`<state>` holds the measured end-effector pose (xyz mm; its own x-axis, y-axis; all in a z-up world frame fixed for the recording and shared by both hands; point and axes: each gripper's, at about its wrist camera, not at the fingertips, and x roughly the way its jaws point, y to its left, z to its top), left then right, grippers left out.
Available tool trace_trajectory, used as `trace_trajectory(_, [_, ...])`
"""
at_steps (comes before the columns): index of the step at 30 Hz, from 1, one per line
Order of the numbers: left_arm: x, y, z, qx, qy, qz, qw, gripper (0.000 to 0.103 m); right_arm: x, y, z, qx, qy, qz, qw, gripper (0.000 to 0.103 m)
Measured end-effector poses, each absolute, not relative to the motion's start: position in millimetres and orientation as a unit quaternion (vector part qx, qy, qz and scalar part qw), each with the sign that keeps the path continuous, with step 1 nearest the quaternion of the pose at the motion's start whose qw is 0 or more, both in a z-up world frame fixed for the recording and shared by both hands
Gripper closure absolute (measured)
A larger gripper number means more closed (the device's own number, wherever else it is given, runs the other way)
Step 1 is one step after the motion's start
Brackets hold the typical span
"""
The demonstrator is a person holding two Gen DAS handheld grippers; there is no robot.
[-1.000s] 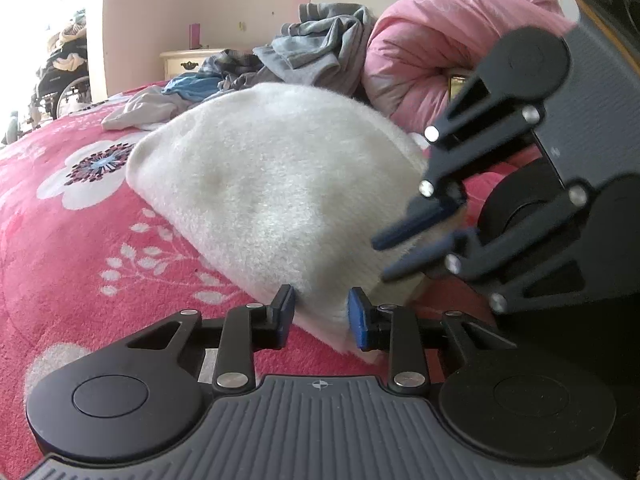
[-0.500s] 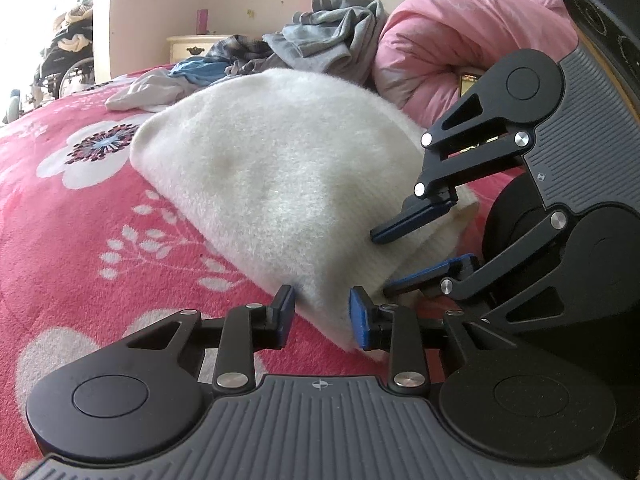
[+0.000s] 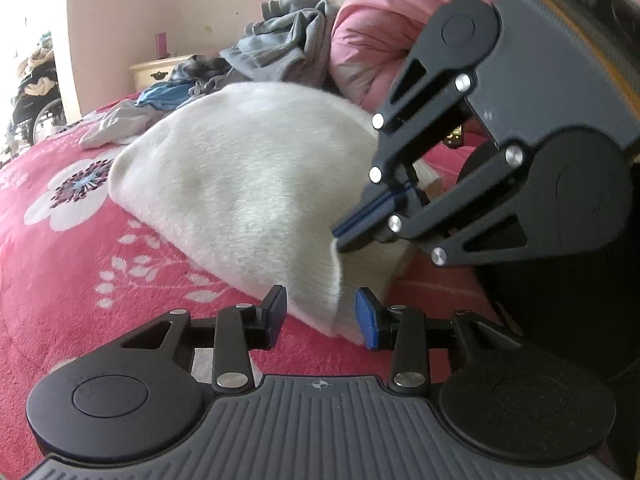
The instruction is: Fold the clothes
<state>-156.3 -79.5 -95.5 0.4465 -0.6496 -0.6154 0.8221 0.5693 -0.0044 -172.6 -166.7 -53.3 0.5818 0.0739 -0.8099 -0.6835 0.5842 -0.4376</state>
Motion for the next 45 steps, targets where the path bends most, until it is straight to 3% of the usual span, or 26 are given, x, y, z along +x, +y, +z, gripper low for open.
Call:
trace_trajectory(16, [-148,-90,-96,0.14,0.285,-0.403,0.859,0.065,-166,-158,-48,-0.376,0.376,0.24,0.812,0.102])
trace_trajectory(21, [-142,-89,-98,0.13,0.294,-0.394,0.861,0.071,-170,-163,-47,-0.382,0.383,0.244,0.805,0.101])
trace_trajectory(22, [-141,-88,-98,0.126,0.297,-0.393,0.861,0.071,-171,-164,-47,-0.385,0.383,0.243,0.803,0.099])
trace_trajectory(24, [-139,-86,-98,0.121,0.301,-0.392,0.861,0.071,-173,-167,-47,-0.388,0.387,0.243,0.8,0.077])
trace_trajectory(26, [-139,-86,-97,0.119,0.302,-0.391,0.861,0.071,-174,-168,-49,-0.395,0.389,0.246,0.795,0.068])
trace_trajectory(28, [-139,-86,-97,0.119,0.302,-0.39,0.862,0.071,-175,-168,-52,-0.405,0.39,0.248,0.789,0.067])
trace_trajectory(31, [-140,-85,-96,0.118,0.303,-0.39,0.862,0.071,-171,-168,-61,-0.421,0.392,0.236,0.783,0.069])
trace_trajectory(36, [-144,-85,-93,0.127,0.298,-0.392,0.861,0.07,-164,-166,-58,-0.41,0.375,0.215,0.803,0.097])
trace_trajectory(43, [-153,-89,-93,0.14,0.287,-0.404,0.857,0.067,-161,-159,-49,-0.388,0.364,0.219,0.818,0.099])
trace_trajectory(44, [-153,-89,-94,0.139,0.286,-0.4,0.859,0.07,-161,-159,-49,-0.39,0.364,0.22,0.817,0.099])
trace_trajectory(45, [-151,-87,-94,0.134,0.286,-0.394,0.863,0.081,-162,-159,-49,-0.392,0.364,0.221,0.815,0.1])
